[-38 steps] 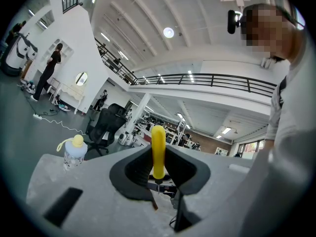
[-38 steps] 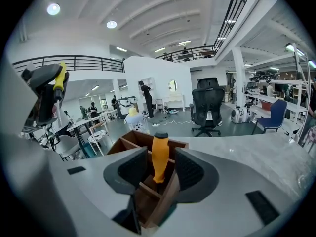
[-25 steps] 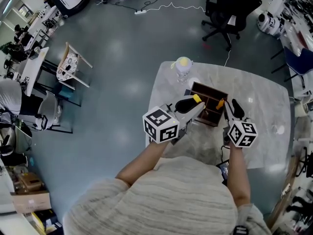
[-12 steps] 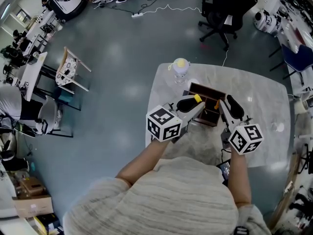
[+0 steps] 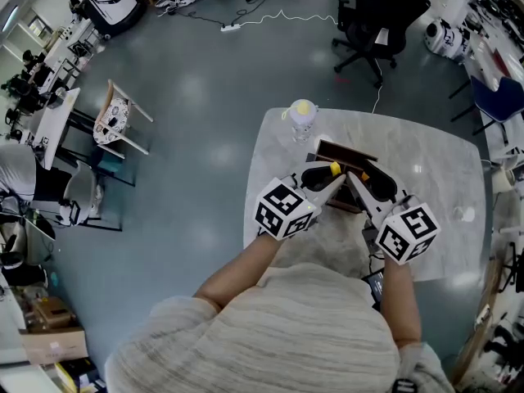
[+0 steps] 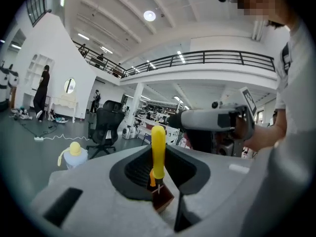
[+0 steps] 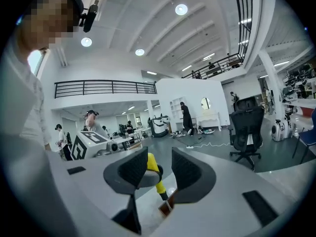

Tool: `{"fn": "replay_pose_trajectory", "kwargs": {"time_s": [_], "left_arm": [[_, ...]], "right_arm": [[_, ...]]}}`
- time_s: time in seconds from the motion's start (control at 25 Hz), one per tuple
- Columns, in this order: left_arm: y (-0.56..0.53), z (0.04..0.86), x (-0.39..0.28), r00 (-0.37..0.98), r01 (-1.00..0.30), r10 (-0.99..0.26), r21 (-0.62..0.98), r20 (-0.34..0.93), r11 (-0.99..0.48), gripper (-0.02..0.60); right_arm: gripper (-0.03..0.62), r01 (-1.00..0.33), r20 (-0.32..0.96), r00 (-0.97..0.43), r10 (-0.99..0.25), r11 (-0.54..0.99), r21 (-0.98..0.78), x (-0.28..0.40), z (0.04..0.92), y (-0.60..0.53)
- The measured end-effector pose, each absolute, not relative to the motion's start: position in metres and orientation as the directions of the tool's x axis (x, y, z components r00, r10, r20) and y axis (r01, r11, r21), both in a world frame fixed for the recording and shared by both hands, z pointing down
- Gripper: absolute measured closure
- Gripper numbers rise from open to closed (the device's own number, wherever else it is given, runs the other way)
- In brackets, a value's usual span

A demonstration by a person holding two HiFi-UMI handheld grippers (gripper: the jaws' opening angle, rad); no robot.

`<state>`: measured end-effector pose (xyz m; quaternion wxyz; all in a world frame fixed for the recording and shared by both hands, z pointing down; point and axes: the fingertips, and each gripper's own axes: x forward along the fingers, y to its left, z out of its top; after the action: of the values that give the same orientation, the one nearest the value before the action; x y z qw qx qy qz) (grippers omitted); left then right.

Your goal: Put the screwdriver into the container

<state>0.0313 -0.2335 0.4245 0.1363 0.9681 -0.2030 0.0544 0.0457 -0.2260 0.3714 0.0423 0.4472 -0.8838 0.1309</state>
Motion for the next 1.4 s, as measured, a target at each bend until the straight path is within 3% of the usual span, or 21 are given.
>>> {"fn": "replay_pose_trajectory", "kwargs": {"time_s": [0.6, 0.88, 1.04, 1.4], "left_arm": [[-0.227, 0.444, 0.039, 0.842, -0.442, -0.443, -0.077, 0.308, -0.894, 0.499], [-0.224, 0.436, 0.039, 0.838, -0.447, -0.456, -0.101, 0.299, -0.889, 0.499], [-0.223, 0.437, 0.04, 0.836, -0.449, -0.458, -0.105, 0.301, -0.888, 0.499], [-0.221, 0.439, 0.04, 0.855, -0.417, -0.437, -0.13, 0.28, -0.9, 0.497]], "right_arm": [[0.457, -0.78, 0.304, -0.622, -0.722, 0.603, -0.165, 0.017, 0.394, -0.224], [0.459, -0.788, 0.338, -0.608, -0.718, 0.597, -0.15, 0.015, 0.398, -0.223], [0.519, -0.8, 0.347, -0.588, -0.731, 0.588, -0.116, 0.018, 0.399, -0.224], [0.528, -0.808, 0.342, -0.578, -0.741, 0.577, -0.116, 0.019, 0.402, -0.226]]}}
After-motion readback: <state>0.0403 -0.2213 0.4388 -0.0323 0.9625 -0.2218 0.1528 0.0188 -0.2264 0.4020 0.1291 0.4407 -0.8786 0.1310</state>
